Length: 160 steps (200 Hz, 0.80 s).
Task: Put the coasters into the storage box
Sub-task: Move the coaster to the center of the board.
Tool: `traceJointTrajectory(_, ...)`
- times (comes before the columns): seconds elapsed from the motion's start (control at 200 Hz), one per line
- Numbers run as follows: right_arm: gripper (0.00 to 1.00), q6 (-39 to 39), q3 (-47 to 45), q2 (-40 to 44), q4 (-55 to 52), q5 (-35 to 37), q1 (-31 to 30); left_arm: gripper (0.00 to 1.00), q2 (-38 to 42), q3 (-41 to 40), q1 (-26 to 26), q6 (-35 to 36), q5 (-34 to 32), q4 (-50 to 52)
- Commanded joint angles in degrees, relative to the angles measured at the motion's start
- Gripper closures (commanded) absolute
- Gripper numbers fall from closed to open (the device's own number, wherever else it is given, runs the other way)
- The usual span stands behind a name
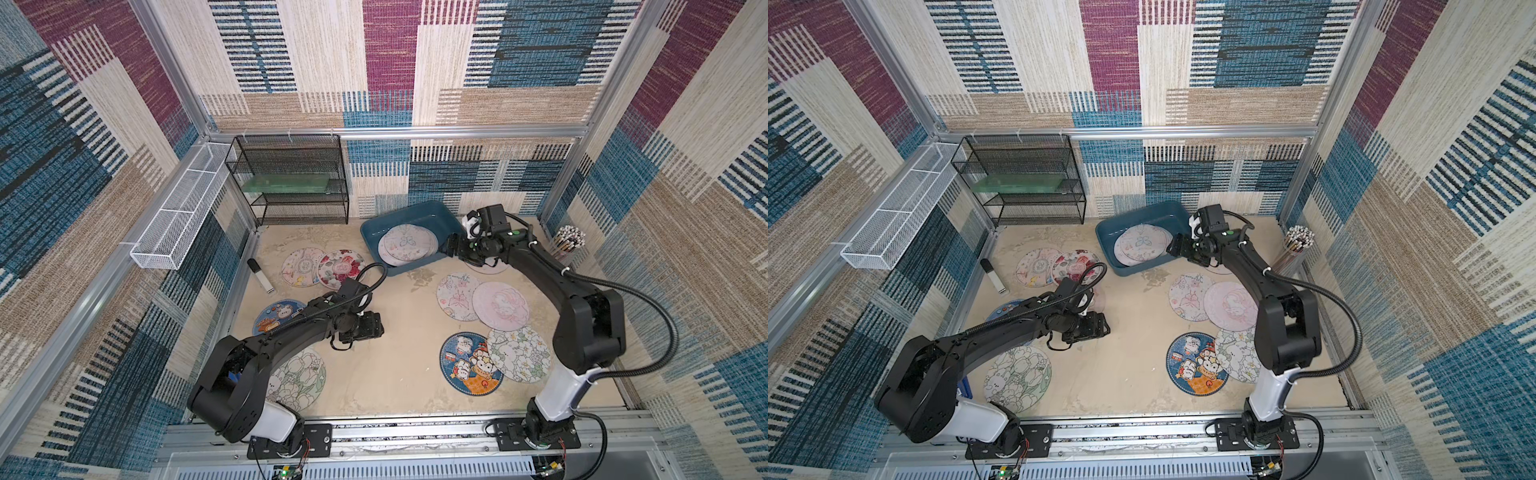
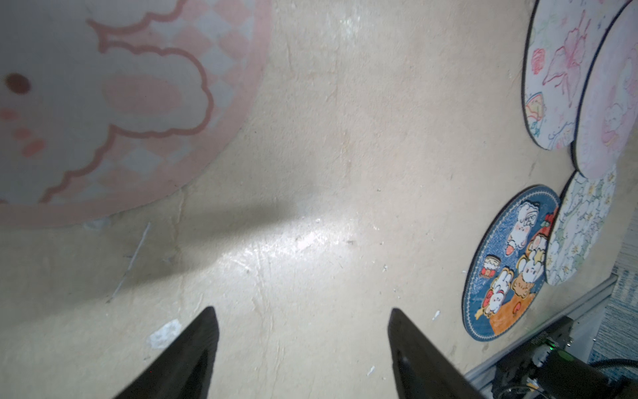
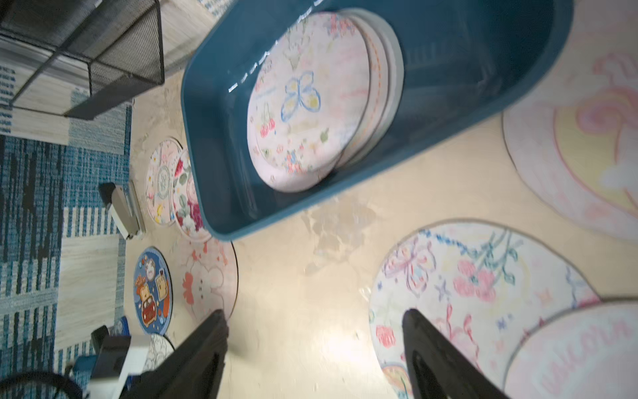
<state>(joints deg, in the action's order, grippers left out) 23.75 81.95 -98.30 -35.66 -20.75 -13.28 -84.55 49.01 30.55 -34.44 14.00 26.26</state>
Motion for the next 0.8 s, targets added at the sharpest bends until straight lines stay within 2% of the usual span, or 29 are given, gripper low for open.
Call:
traceJointTrajectory(0.0, 0.16, 1.1, -8.6, 7.4, -1.0, 1.3, 0.0, 0.23, -1.1, 1.1, 0.1, 1.3, 1.7, -1.0)
traceJointTrajectory(0.17, 0.13, 4.8, -23.0, 20.1, -3.4, 2.5, -0.3, 0.23, -3.2, 3.1, 0.3, 2.2, 2.7, -1.4)
traceJointTrajectory(0.566, 0.0, 13.9, -40.7, 38.9, -12.0, 7.1, -3.3, 0.22, -7.1, 6.2, 0.9, 3.5, 4.5, -2.2)
traceJointTrajectory(0.796, 0.05, 22.2, -46.7, 46.3, -17.4, 9.6, -8.0, 0.2, -8.5, 7.1, 1.1, 3.7, 5.0, -2.5)
